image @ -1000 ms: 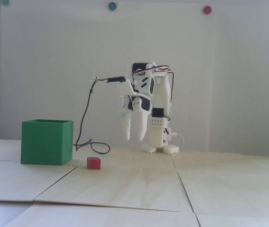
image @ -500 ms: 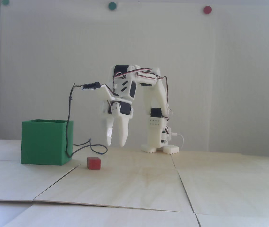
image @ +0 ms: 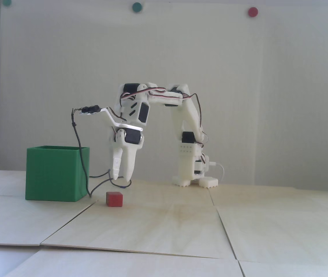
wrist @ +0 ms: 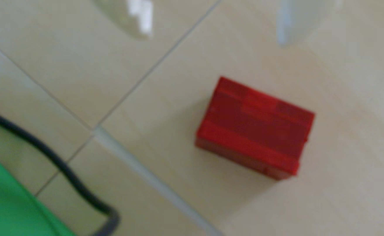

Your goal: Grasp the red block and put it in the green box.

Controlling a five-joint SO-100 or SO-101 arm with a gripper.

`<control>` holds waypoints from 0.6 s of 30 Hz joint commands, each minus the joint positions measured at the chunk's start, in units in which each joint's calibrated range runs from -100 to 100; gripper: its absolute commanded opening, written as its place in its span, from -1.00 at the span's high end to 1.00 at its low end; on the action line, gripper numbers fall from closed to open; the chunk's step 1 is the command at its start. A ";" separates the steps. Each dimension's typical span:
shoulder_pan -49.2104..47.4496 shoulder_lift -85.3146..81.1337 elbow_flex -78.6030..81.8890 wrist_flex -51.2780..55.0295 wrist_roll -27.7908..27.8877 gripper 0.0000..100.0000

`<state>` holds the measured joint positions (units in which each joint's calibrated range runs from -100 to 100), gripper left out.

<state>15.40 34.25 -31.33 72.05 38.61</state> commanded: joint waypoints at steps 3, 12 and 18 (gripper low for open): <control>-0.96 -0.81 -4.60 -0.97 -0.71 0.60; -4.26 -0.73 -4.69 -0.88 -0.71 0.60; -3.78 -0.65 -4.60 -0.63 -0.66 0.48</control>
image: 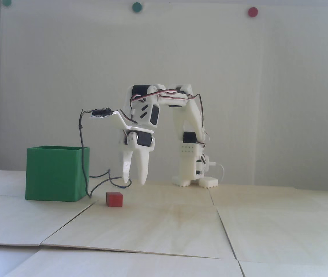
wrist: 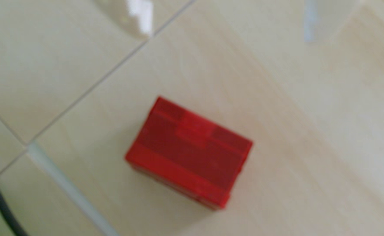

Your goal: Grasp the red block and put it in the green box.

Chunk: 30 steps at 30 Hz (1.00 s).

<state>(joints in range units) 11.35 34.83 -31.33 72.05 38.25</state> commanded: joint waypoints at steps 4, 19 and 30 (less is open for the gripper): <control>1.00 -1.15 -4.25 -0.38 -0.61 0.48; 4.53 3.74 -4.60 -0.80 -0.30 0.48; 1.80 2.95 -7.71 -0.21 -0.30 0.48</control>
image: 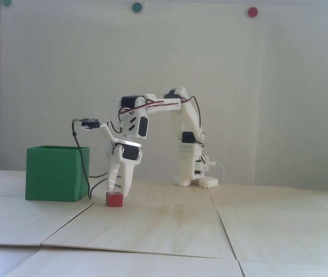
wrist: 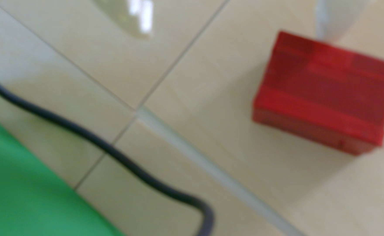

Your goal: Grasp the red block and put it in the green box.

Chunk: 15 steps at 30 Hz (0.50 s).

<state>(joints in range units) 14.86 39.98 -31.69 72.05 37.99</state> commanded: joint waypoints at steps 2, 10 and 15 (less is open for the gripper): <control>-1.80 -2.19 -9.30 -0.21 -0.04 0.48; -1.07 -2.11 -15.96 4.01 0.01 0.48; -0.83 -1.48 -15.60 4.85 0.01 0.48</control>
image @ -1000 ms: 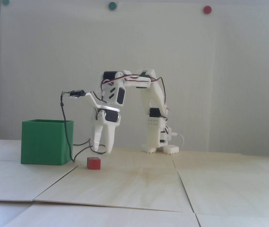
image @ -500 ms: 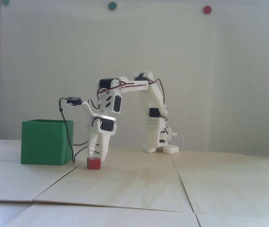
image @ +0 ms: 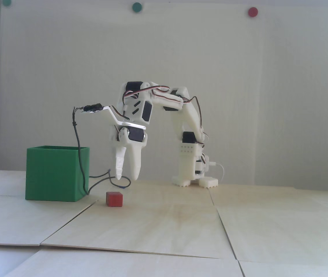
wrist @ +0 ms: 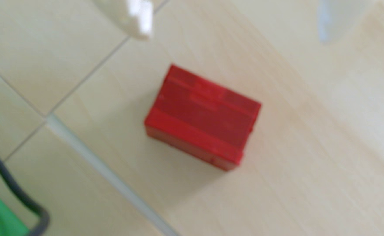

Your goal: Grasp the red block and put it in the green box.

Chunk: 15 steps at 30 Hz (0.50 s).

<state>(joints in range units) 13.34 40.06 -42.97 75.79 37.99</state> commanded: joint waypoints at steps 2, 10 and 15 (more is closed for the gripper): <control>1.34 -1.33 -4.32 1.11 0.01 0.48; 0.94 -1.25 -4.94 0.35 0.06 0.47; 2.71 -1.01 -4.94 0.43 0.06 0.48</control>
<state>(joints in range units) 14.41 40.06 -42.97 76.29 37.99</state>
